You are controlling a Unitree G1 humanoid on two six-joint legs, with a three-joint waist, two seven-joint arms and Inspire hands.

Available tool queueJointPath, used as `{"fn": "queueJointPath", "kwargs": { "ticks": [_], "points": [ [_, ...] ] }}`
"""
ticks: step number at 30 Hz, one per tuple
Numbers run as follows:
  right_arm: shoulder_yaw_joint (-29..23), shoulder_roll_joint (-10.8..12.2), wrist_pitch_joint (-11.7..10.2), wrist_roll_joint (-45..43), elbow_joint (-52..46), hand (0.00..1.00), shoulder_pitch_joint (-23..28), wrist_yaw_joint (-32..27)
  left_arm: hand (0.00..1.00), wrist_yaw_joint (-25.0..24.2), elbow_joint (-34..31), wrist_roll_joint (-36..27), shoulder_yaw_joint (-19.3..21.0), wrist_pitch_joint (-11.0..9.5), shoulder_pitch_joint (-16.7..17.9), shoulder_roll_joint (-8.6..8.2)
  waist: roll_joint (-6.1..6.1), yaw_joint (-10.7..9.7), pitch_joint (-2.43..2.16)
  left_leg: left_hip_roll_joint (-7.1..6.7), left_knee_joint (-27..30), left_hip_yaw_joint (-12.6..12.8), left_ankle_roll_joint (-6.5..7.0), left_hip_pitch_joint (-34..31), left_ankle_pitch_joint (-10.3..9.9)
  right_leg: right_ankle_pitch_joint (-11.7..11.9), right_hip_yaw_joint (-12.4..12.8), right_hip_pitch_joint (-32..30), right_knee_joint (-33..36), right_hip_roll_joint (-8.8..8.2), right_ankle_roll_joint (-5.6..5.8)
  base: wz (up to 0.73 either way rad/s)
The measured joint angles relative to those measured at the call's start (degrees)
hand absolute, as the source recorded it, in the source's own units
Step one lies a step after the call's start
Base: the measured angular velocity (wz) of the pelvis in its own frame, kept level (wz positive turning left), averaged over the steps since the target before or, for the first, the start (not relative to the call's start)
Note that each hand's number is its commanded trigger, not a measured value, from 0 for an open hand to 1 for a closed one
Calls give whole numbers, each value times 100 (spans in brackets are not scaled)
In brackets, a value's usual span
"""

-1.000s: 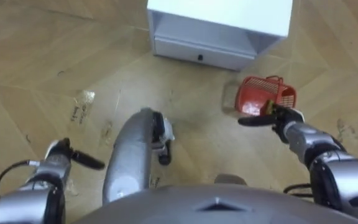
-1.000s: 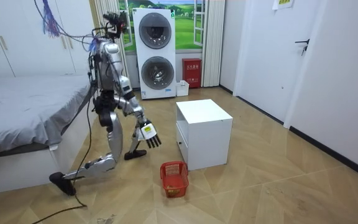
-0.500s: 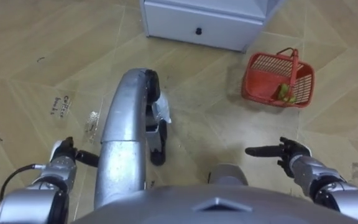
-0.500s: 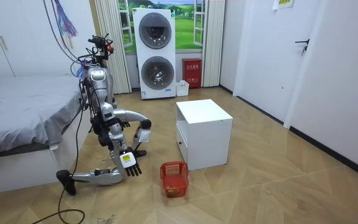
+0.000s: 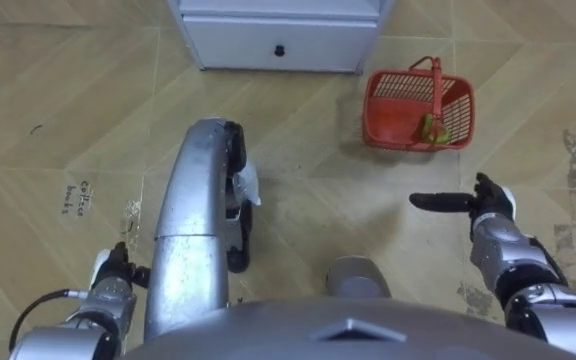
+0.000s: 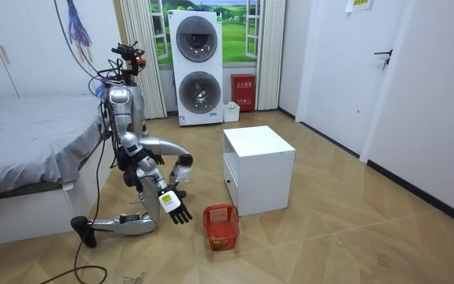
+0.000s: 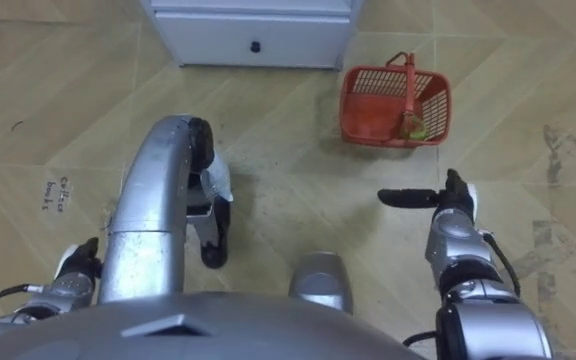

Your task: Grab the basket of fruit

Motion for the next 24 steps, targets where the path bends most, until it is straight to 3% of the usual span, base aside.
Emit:
{"fn": "queueJointPath", "kwargs": {
  "ticks": [10,13,16,18,24],
  "points": [
    [-9,-5,-190,-68,-71,0,-189,-218,0,15,5,3,-20,-201,115,41,4,50,26,-88,-60,-21,-60,-24,31,-1,-21,-23,12,-31,2,1],
    [-10,-31,-255,-3,-74,0,-333,-340,0,33,26,1,-208,-228,137,70,35,108,48,-94,-62,-20,-61,-32,31,-1,-60,-21,11,-35,2,0],
    [-9,-101,-331,101,-84,0,-419,-371,0,33,30,0,-280,-251,183,94,104,196,93,-117,-62,-26,-65,-57,33,0,-54,-32,3,-33,2,4],
    [-9,-191,-334,275,-83,0,-523,-372,0,32,92,-10,-339,-251,181,123,146,236,92,-204,-97,-20,-99,-102,57,0,-95,-54,-9,-89,3,11],
    [-6,-271,-350,417,82,0,-831,-287,0,-12,143,-16,-362,-205,225,225,198,513,110,-219,-142,-12,-118,-191,82,0,-198,-139,-19,-116,1,7]
  ]
}}
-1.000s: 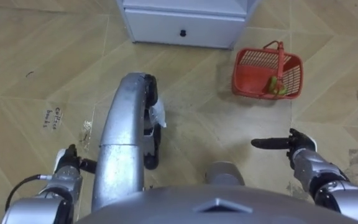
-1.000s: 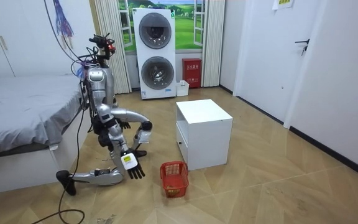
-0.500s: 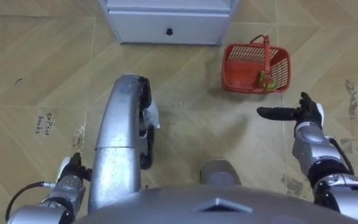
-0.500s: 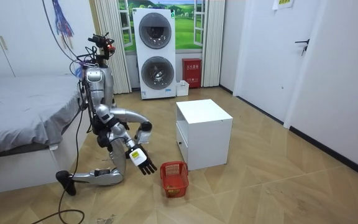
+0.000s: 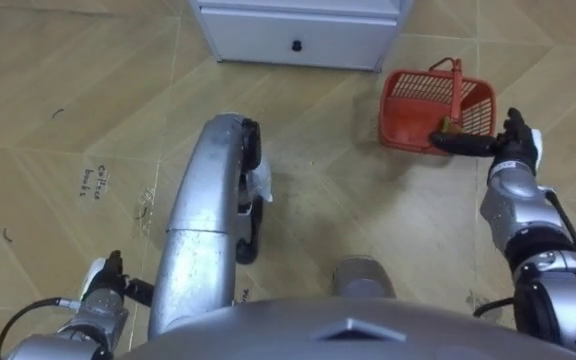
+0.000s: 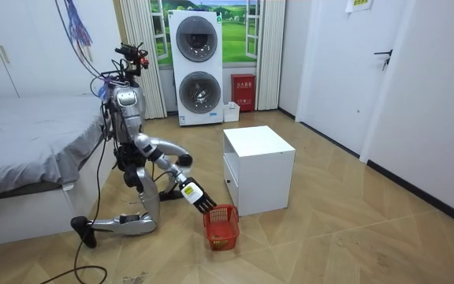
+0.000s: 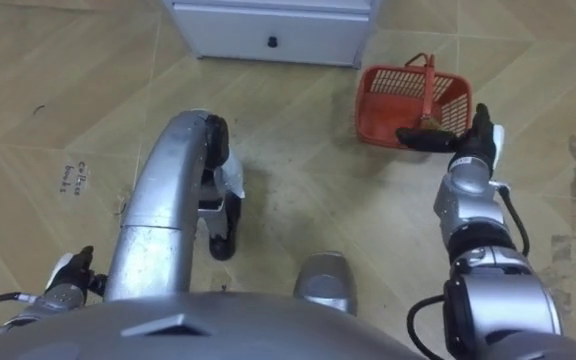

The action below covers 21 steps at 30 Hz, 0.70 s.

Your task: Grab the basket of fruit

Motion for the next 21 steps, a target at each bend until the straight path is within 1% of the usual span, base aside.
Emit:
{"fn": "queueJointPath", "kwargs": {
  "ticks": [2,3,4,6,7,9,10,11,12,13,14,15,17,18,20,21],
  "points": [
    [4,-46,0,94,30,0,-94,69,0,-10,2,-7,-104,6,17,20,9,12,10,-55,-27,0,-1,-68,40,0,-45,-29,-9,-20,1,19],
    [4,-102,-1,125,32,0,-150,110,0,-20,2,-8,-112,5,22,38,-2,54,15,-73,-47,8,-1,-125,65,-1,-62,-85,-3,-41,-1,15],
    [4,-131,-1,124,39,0,-175,119,0,-25,3,-8,-111,6,21,48,-7,83,26,-76,-52,14,2,-133,69,-1,-61,-93,-3,-47,-1,8],
    [7,-275,-3,123,61,0,-235,158,0,-129,8,-7,-145,13,30,99,-12,205,36,-82,-53,28,2,-144,68,0,-65,-99,-16,-59,0,0],
    [7,-313,-11,123,89,0,-266,182,0,-151,8,-6,-150,14,35,114,-11,229,37,-82,-53,27,2,-148,68,0,-63,-103,-14,-58,0,0],
    [7,-550,-37,383,338,0,-379,320,0,-281,4,-6,-139,12,41,202,-11,344,39,-83,-52,23,11,-162,74,0,-77,-110,-9,-53,1,0],
    [8,-616,-38,480,371,0,-395,360,0,-298,4,-7,-143,15,51,224,-11,361,41,-83,-52,24,13,-172,78,0,-81,-118,-6,-55,1,0],
    [7,-753,-41,627,458,0,-421,410,0,-358,4,-8,-142,24,70,267,-8,424,45,-81,-52,33,18,-186,83,-1,-107,-132,3,-71,1,0],
    [7,-830,-40,680,496,0,-421,427,0,-375,2,-8,-139,31,72,284,-8,458,46,-81,-52,40,24,-196,86,-1,-126,-143,8,-86,1,0],
    [7,-979,-42,758,517,0,-422,433,0,-402,-1,-8,-138,42,80,313,6,502,57,-82,-52,48,43,-223,98,-1,-137,-166,14,-95,1,0],
    [10,-1096,-57,802,551,0,-423,451,0,-437,-11,-7,-141,52,84,349,13,566,81,-78,-48,54,48,-234,101,-2,-134,-181,21,-99,1,0],
    [11,-1197,-67,824,679,0,-446,502,0,-492,-54,-7,-142,61,109,398,9,614,85,-77,-48,63,51,-242,103,-2,-137,-189,21,-107,1,0],
    [37,-1322,-66,932,795,0,-495,581,0,-520,-197,-7,-143,64,208,454,38,657,103,-73,-48,75,67,-263,111,-2,-135,-212,32,-112,2,0],
    [110,-1395,-66,1006,881,0,-535,624,0,-550,-215,-7,-149,77,229,476,57,693,98,-63,-49,88,72,-303,124,-2,-116,-268,53,-117,2,0],
    [194,-1476,-65,1091,1011,0,-595,668,0,-625,-250,-8,-168,106,226,508,86,742,113,-68,-59,114,97,-373,161,-4,-91,-362,94,-128,4,0],
    [236,-1491,-64,1150,1159,0,-652,688,0,-644,-252,-80,-247,124,232,517,100,759,122,-71,-75,152,119,-386,178,-14,-80,-385,99,-175,18,4]
  ]
}}
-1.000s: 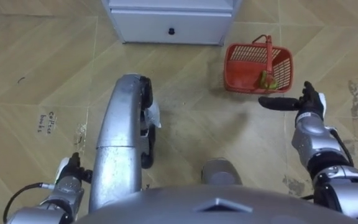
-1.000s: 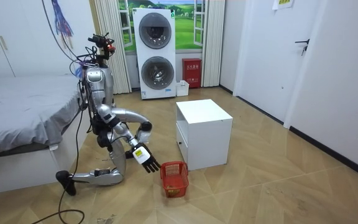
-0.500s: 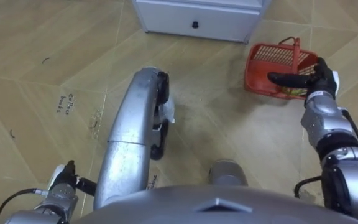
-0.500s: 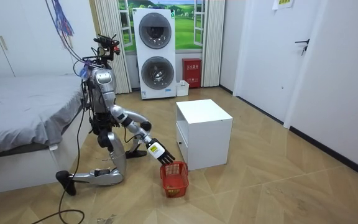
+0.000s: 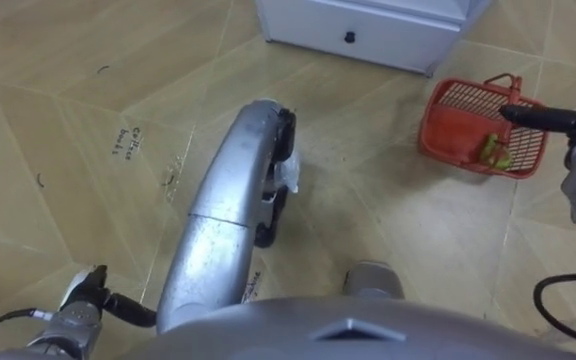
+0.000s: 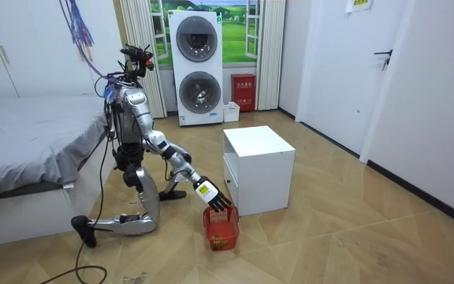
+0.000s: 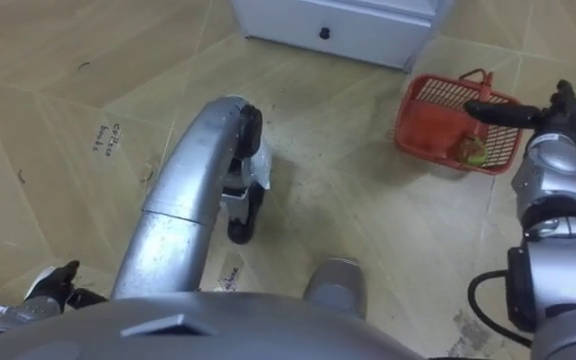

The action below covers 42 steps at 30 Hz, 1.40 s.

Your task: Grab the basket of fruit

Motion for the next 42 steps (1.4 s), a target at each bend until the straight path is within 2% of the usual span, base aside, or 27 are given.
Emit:
{"fn": "queueJointPath", "kwargs": {
  "ticks": [4,6,9,11,13,18,25,26,36,42],
  "points": [
    [60,-58,12,20,302,0,-119,135,0,-89,-20,-129,-245,36,15,-1,90,26,3,9,-12,67,61,-146,47,-6,44,-166,45,-67,14,1],
    [210,-151,29,48,486,0,-277,191,0,-133,-64,-137,-355,48,20,-10,133,21,17,13,-61,169,119,-272,118,-7,99,-349,101,-158,15,4],
    [231,-308,41,72,700,0,-441,242,0,-195,-120,-185,-419,52,21,-8,166,15,12,16,-140,327,204,-338,181,-7,147,-474,123,-330,15,9],
    [264,-457,51,74,731,0,-499,252,0,-240,-140,-309,-478,58,29,-8,201,22,14,59,-181,469,263,-344,209,-8,203,-537,127,-451,17,5],
    [326,-469,55,87,732,0,-524,320,0,-252,-140,-360,-518,94,32,1,204,12,14,118,-209,524,295,-358,226,-20,221,-593,148,-501,40,0],
    [451,-469,76,197,738,0,-530,574,0,-403,-158,-373,-513,122,73,1,205,24,15,211,-227,584,309,-374,238,-23,347,-728,221,-499,46,-6],
    [464,-469,80,540,744,0,-530,743,0,-608,-190,-606,-513,130,91,3,207,42,13,268,-263,645,339,-462,287,-25,380,-881,278,-523,50,0],
    [502,-469,79,541,745,0,-533,801,0,-639,-190,-614,-513,135,97,4,205,61,14,308,-263,648,341,-475,290,-25,386,-905,289,-520,51,0],
    [685,-469,80,542,895,0,-598,1052,0,-842,-199,-752,-532,167,108,12,207,164,14,327,-273,677,344,-499,295,-27,413,-969,305,-512,55,0],
    [710,-469,80,555,1057,0,-650,1243,0,-891,-203,-746,-532,170,226,12,218,186,16,351,-296,698,338,-506,298,-34,423,-1007,309,-514,68,0]
  ]
}}
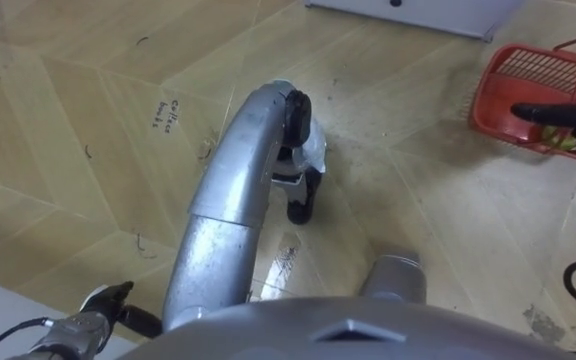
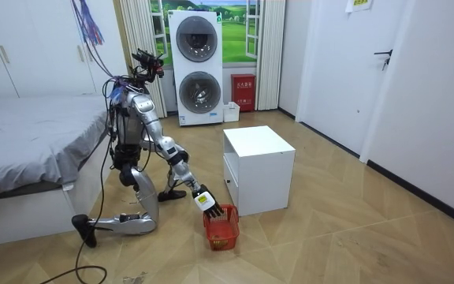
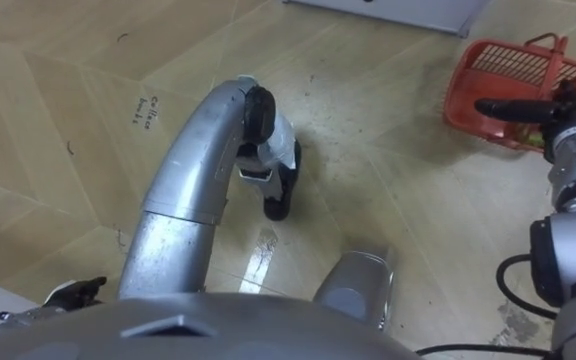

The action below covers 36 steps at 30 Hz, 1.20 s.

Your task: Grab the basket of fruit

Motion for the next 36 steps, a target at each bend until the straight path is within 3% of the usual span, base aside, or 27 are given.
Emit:
{"fn": "queueJointPath", "kwargs": {
  "ticks": [5,6,7,8,9,22,36],
  "points": [
    [137,0,0,12,23,0,-6,71,0,-64,-55,-2,2,2,0,3,42,40,3,52,-2,15,-1,0,1,-2,0,-16,5,15,3,0],
    [176,1,0,14,23,11,-6,94,0,-69,-87,-2,3,2,-2,6,44,57,3,60,-4,21,-1,0,1,-3,0,-23,7,23,5,0],
    [187,1,0,14,23,60,-5,101,0,-73,-103,-2,3,2,-2,6,44,68,3,62,-5,21,-1,0,1,-3,-1,-23,7,26,5,0],
    [186,0,0,14,23,87,-6,104,0,-89,-131,-3,2,2,-2,6,44,94,4,67,-7,21,-1,0,1,-3,-1,-26,7,29,5,0],
    [186,0,0,15,23,100,-6,102,0,-95,-156,-3,2,2,-2,6,43,116,4,69,-8,21,-1,0,1,-3,-1,-28,7,30,6,0],
    [203,1,55,167,23,100,-16,248,0,-113,-158,-74,-99,73,0,6,69,230,7,82,-14,34,-1,-55,1,-4,15,-100,12,28,8,0],
    [635,14,88,225,-149,100,-24,233,0,-92,-450,-275,-223,162,-66,-86,-40,255,85,97,40,-7,1,-94,2,-10,17,-110,39,83,17,-1]
  ]
}}
